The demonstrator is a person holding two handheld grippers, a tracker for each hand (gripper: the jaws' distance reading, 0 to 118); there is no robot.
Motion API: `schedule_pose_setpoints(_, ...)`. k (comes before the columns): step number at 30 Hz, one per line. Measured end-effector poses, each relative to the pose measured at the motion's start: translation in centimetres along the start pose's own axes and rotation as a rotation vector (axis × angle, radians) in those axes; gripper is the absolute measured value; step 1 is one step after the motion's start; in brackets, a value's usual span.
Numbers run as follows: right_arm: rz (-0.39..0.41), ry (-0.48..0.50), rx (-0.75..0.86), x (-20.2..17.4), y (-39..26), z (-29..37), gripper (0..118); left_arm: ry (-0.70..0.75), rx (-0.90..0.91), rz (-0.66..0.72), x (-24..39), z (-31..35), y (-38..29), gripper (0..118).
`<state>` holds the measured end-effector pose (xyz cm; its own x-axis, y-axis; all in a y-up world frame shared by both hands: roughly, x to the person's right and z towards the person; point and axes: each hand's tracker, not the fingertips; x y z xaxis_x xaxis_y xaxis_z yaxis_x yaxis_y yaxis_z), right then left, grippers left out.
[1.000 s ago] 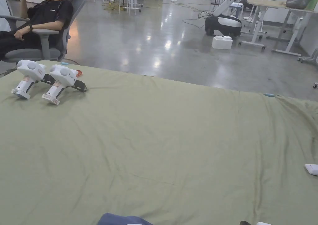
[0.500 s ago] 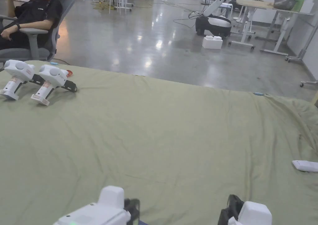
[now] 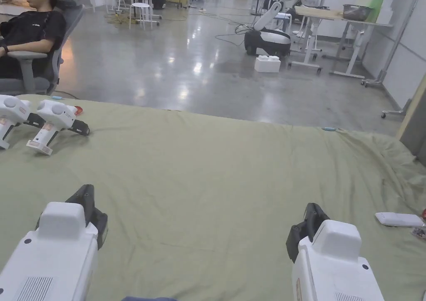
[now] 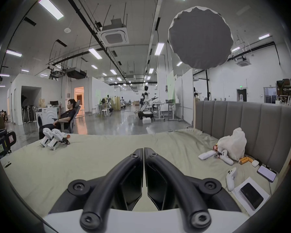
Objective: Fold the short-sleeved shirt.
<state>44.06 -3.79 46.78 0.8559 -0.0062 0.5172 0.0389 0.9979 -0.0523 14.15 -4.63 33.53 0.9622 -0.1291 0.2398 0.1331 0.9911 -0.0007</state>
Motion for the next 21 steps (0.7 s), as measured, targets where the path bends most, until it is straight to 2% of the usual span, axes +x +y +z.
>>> schedule_pose_setpoints(9, 0.019, 0.011, -0.035, -1.3, -0.1, 1.3, 0, -0.041, -0.07, 0.055, -2.0, 0.7, -1.6, 3)
schedule_pose_setpoints(11, 0.006, 0.043, -0.083, -2.1, -1.2, 2.1, 0, -0.044, -0.08, 0.048, -2.4, 1.0, -2.0, 3)
schedule_pose_setpoints(15, 0.035, 0.108, -0.206, -5.1, -5.1, 3.6, 0, -0.051, -0.117, 0.07, -3.5, 1.6, -3.2, 3)
schedule_pose_setpoints(18, 0.053, 0.199, -0.312, -8.1, -8.1, 4.6, 0, -0.058, -0.159, 0.092, -4.3, 2.1, -4.3, 3)
schedule_pose_setpoints(21, 0.033, 0.303, -0.4, -10.9, -10.4, 5.4, 0, -0.064, -0.207, 0.114, -5.0, 2.7, -5.5, 3)
